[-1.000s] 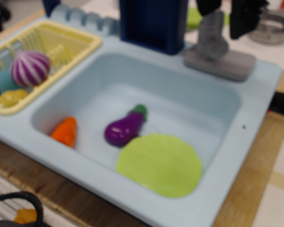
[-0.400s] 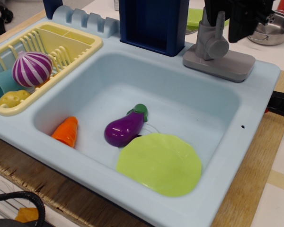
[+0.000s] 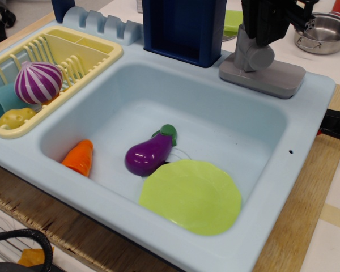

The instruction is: Turn lever vertical to-front

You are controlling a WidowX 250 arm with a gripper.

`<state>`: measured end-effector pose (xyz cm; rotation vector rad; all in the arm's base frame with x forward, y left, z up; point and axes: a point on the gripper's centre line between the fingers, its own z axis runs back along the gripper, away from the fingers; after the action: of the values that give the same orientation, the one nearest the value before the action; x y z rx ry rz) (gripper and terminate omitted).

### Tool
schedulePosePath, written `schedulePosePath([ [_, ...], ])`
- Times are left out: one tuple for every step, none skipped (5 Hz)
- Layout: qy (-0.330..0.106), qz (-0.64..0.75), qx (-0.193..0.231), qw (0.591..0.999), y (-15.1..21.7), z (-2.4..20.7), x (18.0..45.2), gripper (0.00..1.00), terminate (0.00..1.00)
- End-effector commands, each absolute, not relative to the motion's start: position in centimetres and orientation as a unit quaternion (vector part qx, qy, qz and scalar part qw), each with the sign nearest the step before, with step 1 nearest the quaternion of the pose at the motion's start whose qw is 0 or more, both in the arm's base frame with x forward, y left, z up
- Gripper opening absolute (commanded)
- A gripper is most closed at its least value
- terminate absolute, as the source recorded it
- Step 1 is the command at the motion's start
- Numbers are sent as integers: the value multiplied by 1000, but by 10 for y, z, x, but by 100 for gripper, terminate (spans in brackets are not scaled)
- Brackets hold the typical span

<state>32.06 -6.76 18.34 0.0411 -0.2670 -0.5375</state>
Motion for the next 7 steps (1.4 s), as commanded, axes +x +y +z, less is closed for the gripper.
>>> schedulePosePath([
  [-155, -277, 36, 947, -64, 196, 326, 0, 0],
  [-147, -263, 41, 953, -57, 198, 315, 0, 0],
  [-140, -245, 51, 958, -45, 202, 301, 0, 0],
  [-141, -236, 56, 960, -35, 200, 295, 0, 0],
  [-134, -226, 57, 963, -24, 192, 293, 0, 0],
  [-132, -213, 63, 966, -10, 189, 292, 0, 0],
  [-122, -205, 65, 969, 4, 187, 288, 0, 0],
])
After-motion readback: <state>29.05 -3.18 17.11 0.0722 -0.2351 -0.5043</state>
